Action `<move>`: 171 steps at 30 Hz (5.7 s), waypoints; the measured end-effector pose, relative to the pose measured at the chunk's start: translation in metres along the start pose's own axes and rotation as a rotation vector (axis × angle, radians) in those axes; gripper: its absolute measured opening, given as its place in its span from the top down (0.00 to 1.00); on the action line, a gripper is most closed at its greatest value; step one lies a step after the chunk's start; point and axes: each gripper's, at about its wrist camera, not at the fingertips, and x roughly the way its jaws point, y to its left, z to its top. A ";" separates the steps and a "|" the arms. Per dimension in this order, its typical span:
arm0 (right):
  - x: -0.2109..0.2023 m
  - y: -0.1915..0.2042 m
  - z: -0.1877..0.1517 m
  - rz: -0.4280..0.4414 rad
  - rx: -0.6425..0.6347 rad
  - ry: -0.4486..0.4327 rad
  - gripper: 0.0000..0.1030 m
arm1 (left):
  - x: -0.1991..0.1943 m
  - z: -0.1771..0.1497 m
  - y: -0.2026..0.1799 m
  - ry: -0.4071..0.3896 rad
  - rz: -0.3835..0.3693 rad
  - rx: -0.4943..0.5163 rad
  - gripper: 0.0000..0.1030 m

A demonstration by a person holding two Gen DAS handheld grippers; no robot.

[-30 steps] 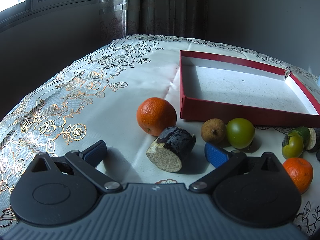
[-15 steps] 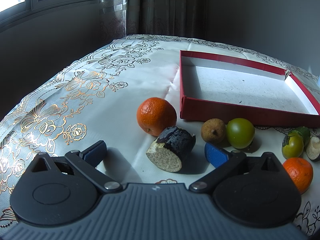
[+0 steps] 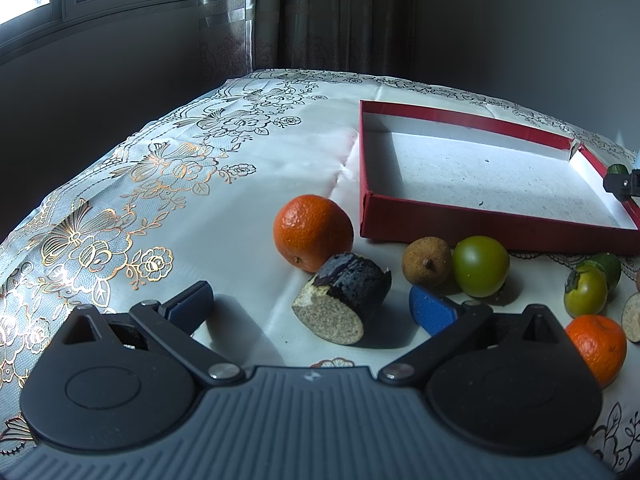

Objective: Organize fruits
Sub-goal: 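Carry the cucumber into the red tray and open the right gripper, then lower the left gripper onto the orange and close on it, then carry the orange into the red tray and open the left gripper, then close the right gripper on the dark cylindrical slice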

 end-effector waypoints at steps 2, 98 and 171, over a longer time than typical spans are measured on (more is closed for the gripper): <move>0.007 -0.002 -0.003 0.003 0.002 0.019 0.71 | 0.000 0.000 0.000 0.000 0.000 0.000 0.00; -0.060 -0.054 -0.078 -0.128 0.079 0.134 0.00 | -0.037 0.059 -0.087 -0.178 -0.123 0.125 0.60; -0.114 0.043 -0.094 0.098 -0.105 -0.067 0.17 | -0.042 -0.017 0.070 -0.115 0.042 -0.212 0.00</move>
